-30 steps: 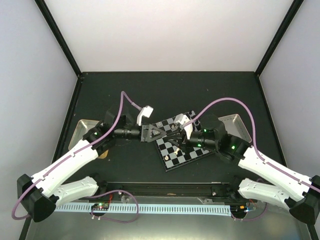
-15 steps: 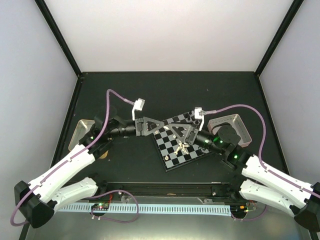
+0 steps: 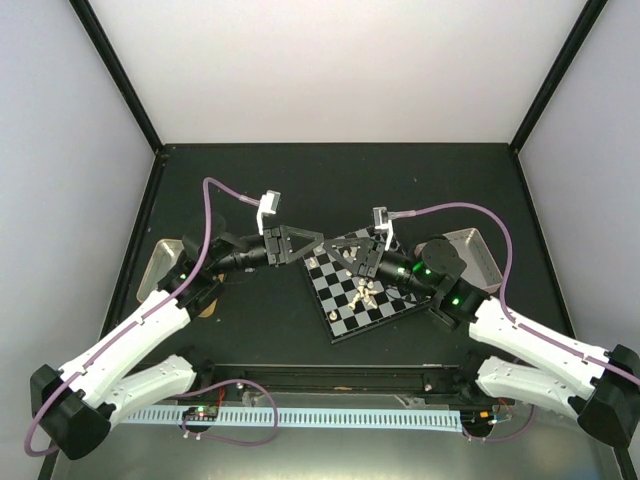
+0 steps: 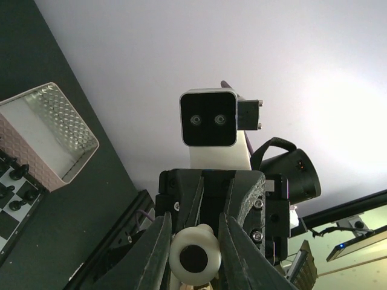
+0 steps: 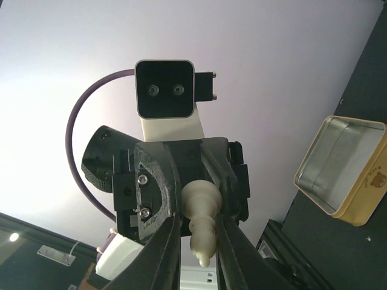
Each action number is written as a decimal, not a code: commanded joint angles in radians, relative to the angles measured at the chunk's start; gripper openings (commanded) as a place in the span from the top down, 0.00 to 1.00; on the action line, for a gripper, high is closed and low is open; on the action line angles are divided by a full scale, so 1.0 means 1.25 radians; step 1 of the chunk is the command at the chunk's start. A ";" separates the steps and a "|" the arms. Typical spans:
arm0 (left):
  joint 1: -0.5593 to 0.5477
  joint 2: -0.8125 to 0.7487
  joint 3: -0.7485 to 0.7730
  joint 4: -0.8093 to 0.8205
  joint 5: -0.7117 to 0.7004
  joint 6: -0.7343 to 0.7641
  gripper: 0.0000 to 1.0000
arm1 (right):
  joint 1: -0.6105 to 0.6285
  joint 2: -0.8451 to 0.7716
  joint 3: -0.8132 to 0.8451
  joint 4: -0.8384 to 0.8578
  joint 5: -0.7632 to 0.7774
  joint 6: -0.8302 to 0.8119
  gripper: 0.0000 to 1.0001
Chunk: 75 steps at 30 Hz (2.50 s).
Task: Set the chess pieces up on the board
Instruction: Place the chess piece on the chessboard, then adjust the chess piece on the chessboard.
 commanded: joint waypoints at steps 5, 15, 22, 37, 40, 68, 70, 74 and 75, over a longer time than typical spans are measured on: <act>0.015 -0.019 -0.013 0.003 0.021 0.003 0.83 | 0.000 -0.009 0.031 -0.019 0.001 -0.008 0.83; 0.034 -0.051 -0.006 -0.168 -0.040 0.131 0.50 | 0.000 0.042 0.108 -0.247 0.074 -0.164 0.98; 0.069 -0.184 0.001 -0.475 -0.408 0.331 0.35 | 0.000 0.168 0.226 -0.545 0.199 -0.377 0.99; 0.070 -0.395 -0.068 -0.697 -0.659 0.512 0.23 | 0.029 0.621 0.527 -0.996 0.363 -0.616 0.98; 0.070 -0.395 -0.088 -0.694 -0.652 0.515 0.23 | 0.042 0.680 0.571 -1.038 0.366 -0.624 0.95; 0.070 -0.419 -0.098 -0.683 -0.659 0.523 0.23 | 0.049 0.834 0.684 -1.050 0.371 -0.601 0.87; 0.070 -0.419 -0.098 -0.685 -0.661 0.523 0.23 | 0.049 0.839 0.695 -1.045 0.376 -0.601 0.89; 0.070 -0.417 -0.099 -0.684 -0.662 0.522 0.23 | 0.048 0.862 0.727 -1.035 0.391 -0.602 0.90; 0.070 -0.416 -0.099 -0.685 -0.662 0.522 0.23 | 0.049 0.869 0.737 -1.034 0.391 -0.603 0.91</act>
